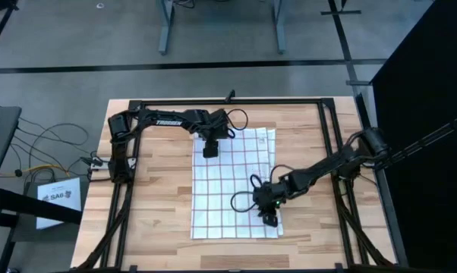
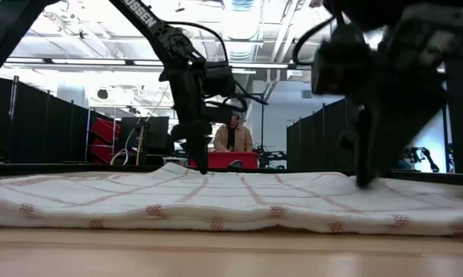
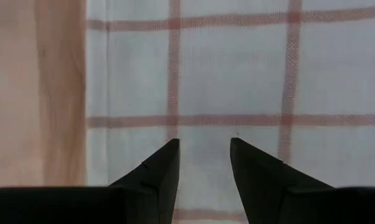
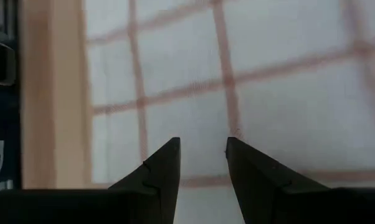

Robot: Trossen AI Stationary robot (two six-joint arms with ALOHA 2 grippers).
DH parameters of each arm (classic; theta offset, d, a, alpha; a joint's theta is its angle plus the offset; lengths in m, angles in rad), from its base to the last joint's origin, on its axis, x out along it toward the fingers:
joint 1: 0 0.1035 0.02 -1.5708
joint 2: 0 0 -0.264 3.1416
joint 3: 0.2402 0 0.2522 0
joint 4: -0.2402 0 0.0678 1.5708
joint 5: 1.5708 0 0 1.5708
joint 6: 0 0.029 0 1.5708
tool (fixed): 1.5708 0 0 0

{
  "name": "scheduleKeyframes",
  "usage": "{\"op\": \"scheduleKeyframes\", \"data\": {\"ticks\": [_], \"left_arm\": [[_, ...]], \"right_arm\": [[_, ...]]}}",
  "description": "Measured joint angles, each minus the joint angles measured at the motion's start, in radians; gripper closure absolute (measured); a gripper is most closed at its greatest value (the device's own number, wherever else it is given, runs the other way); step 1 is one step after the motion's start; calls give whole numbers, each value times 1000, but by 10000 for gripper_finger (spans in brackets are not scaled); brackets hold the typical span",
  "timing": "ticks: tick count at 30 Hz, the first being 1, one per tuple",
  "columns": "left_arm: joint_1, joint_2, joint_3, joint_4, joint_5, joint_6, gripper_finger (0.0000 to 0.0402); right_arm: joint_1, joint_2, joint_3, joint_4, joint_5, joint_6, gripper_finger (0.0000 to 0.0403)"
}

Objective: Roll towel
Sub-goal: Fold the towel

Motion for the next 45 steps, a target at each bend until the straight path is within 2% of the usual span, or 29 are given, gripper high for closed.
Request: {"op": "scheduleKeyframes", "data": {"ticks": [4, 9, 17, 22, 30, 36, 41, 45], "left_arm": [[34, -1, 0, -25, 3, -14, 274], [49, -1, -29, -147, 47, -50, 274], [21, -42, -166, -156, 95, -214, 274], [-33, -108, -231, -160, 97, -330, 274], [-153, -275, -390, -81, 104, -583, 274], [-289, -371, -509, 1, 101, -818, 274], [-424, -403, -544, 89, 84, -1047, 274], [-547, -393, -545, 231, 53, -1229, 274]], "right_arm": [[15, 58, 7, 20, 1, 73, 284], [8, 40, 6, -24, 11, 82, 284], [-33, -47, -4, -270, 33, -47, 284], [-98, -127, -80, -295, 47, -111, 284], [-259, -252, -199, -297, 46, -265, 284], [-414, -285, -219, -329, 43, -444, 284], [-550, -285, -220, -325, 2, -586, 284], [-647, -284, -220, -306, -1, -677, 284]]}}
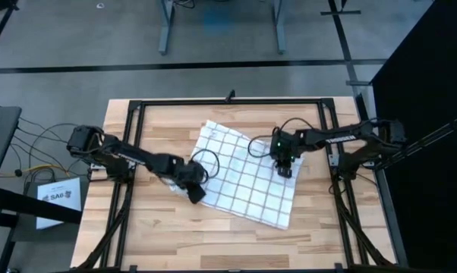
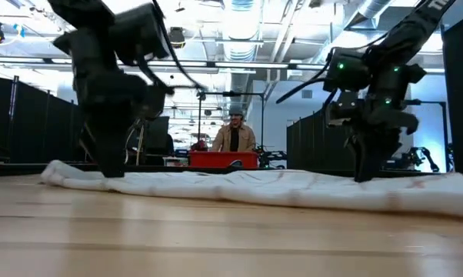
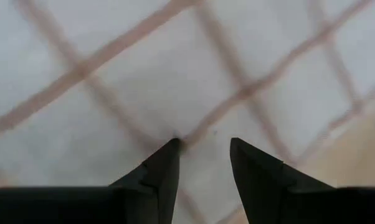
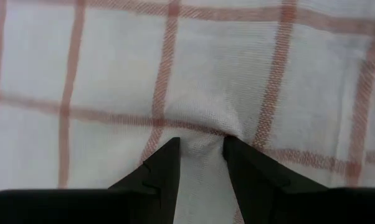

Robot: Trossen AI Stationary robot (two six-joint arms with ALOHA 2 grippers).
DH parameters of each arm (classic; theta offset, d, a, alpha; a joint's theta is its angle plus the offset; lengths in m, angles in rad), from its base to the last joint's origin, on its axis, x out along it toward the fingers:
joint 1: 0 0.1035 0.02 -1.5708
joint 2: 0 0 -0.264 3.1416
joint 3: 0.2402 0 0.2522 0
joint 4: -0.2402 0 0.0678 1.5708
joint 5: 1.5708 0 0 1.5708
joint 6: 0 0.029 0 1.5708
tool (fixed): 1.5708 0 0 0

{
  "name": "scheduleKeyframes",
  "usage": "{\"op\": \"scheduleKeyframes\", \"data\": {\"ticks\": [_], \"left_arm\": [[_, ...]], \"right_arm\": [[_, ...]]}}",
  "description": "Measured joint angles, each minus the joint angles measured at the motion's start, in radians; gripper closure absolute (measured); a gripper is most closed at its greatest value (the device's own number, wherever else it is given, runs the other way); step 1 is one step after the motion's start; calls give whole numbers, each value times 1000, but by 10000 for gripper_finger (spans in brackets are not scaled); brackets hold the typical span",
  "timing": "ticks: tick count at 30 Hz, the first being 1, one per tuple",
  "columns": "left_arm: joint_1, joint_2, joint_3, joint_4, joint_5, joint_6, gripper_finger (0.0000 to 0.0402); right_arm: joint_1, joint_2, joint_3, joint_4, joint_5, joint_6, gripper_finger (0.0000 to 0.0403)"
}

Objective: Roll towel
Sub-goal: Fold the towel

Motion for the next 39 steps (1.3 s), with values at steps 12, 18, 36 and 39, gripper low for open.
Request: {"op": "scheduleKeyframes", "data": {"ticks": [12, 18, 36, 39], "left_arm": [[-129, 37, 111, 116, -40, -105, 274], [-18, 17, 286, -268, -192, 183, 274], [197, 18, 65, -186, -161, 425, 274], [139, 18, 48, -160, -160, 368, 274]], "right_arm": [[-159, -12, 122, -121, -47, -150, 284], [8, -94, 102, -192, -131, -52, 284], [419, -79, 4, -19, 25, 368, 284], [378, -80, -11, -18, 26, 340, 284]]}}
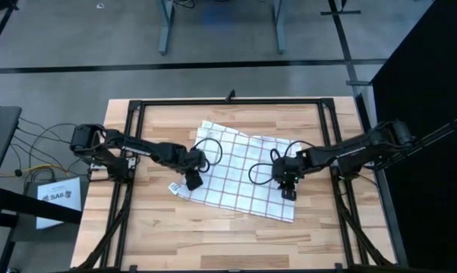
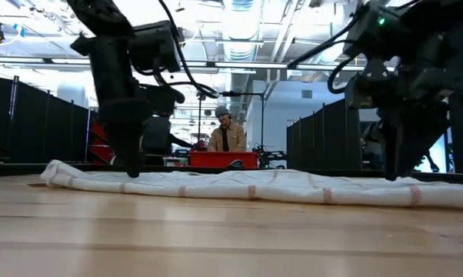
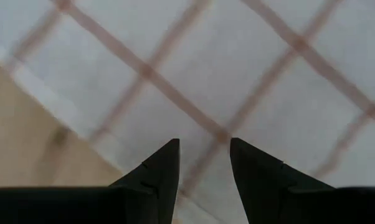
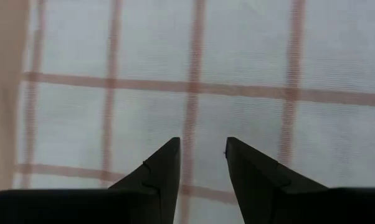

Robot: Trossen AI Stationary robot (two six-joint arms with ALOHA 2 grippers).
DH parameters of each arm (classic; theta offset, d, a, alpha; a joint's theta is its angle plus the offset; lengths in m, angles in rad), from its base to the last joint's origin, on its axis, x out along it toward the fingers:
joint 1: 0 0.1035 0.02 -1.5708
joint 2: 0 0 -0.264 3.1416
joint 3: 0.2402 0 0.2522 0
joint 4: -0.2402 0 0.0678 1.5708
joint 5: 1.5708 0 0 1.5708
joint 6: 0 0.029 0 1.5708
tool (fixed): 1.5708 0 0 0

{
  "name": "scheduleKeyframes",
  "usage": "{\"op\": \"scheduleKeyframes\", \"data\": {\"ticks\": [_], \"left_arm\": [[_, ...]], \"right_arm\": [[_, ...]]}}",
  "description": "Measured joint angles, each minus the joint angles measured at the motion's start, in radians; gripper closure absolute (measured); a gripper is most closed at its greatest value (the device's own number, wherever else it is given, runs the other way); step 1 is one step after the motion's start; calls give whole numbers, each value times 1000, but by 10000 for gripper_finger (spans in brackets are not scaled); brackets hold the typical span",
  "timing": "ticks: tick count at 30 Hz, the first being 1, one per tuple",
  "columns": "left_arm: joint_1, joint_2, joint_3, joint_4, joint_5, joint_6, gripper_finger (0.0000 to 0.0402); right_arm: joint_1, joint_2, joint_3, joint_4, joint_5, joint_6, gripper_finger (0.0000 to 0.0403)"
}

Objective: Roll towel
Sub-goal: Fold the towel

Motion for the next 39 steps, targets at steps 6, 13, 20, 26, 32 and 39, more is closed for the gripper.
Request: {"op": "scheduleKeyframes", "data": {"ticks": [6, 13, 20, 26, 32, 39], "left_arm": [[-132, -1, -42, 63, -24, -197, 274], [-263, 6, -52, 168, -45, -390, 274], [-271, -55, 4, 77, -65, -397, 274], [-157, -135, 159, -47, -136, -103, 274], [75, -142, 220, -231, -288, 313, 274], [442, -135, 184, -157, -36, 686, 274]], "right_arm": [[-117, -3, -44, -10, -1, -90, 284], [-261, -3, -46, 8, -4, -245, 284], [-266, -19, -9, -56, -87, -259, 284], [-151, -52, 42, -31, -88, -263, 284], [-150, -48, 46, 47, -79, -272, 284], [-305, -48, 46, 188, -67, -197, 284]]}}
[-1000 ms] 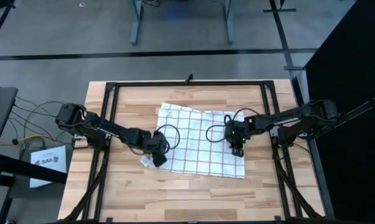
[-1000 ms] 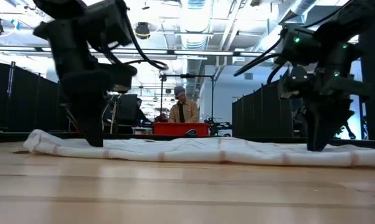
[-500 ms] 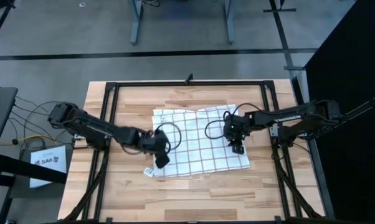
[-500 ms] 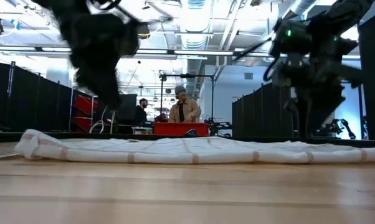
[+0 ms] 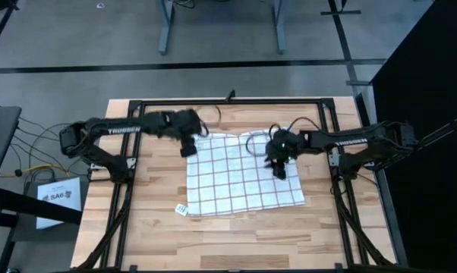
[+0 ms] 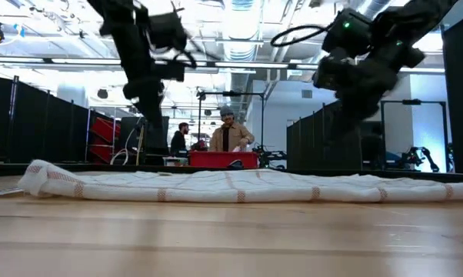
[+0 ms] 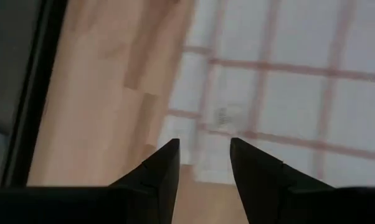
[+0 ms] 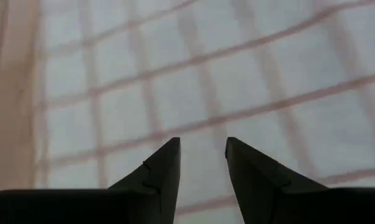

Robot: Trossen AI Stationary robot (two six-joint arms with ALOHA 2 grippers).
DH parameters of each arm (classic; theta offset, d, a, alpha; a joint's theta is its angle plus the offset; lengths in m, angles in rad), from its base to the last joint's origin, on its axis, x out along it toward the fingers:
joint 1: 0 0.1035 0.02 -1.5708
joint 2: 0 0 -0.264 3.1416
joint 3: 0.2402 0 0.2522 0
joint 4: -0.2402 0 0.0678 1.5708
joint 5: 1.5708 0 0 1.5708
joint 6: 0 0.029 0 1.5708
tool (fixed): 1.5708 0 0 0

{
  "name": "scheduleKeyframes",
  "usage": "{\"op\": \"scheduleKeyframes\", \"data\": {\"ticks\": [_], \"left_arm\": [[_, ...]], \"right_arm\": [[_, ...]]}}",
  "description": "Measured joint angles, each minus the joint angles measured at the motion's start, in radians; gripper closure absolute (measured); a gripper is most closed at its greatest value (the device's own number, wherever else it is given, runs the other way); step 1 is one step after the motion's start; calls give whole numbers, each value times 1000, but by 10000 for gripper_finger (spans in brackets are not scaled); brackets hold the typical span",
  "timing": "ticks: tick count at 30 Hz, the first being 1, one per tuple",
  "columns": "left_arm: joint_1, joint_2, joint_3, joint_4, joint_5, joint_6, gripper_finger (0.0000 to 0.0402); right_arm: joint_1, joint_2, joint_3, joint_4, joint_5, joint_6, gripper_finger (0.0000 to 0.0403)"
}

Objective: Roll towel
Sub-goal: Fold the towel

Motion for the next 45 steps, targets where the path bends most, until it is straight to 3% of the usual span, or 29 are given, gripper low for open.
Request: {"op": "scheduleKeyframes", "data": {"ticks": [5, 11, 20, 45], "left_arm": [[155, 0, 0, -16, 183, 118, 274], [152, 74, 0, -21, 235, 254, 274], [160, 239, 0, -10, 242, 317, 274], [179, 260, 0, 15, 254, 322, 274]], "right_arm": [[-122, 0, 0, 20, -1, 45, 284], [-175, 0, 0, 31, -5, 45, 284], [-186, 0, 0, 19, -8, 53, 284], [-183, 0, 0, 7, -8, 37, 284]]}}
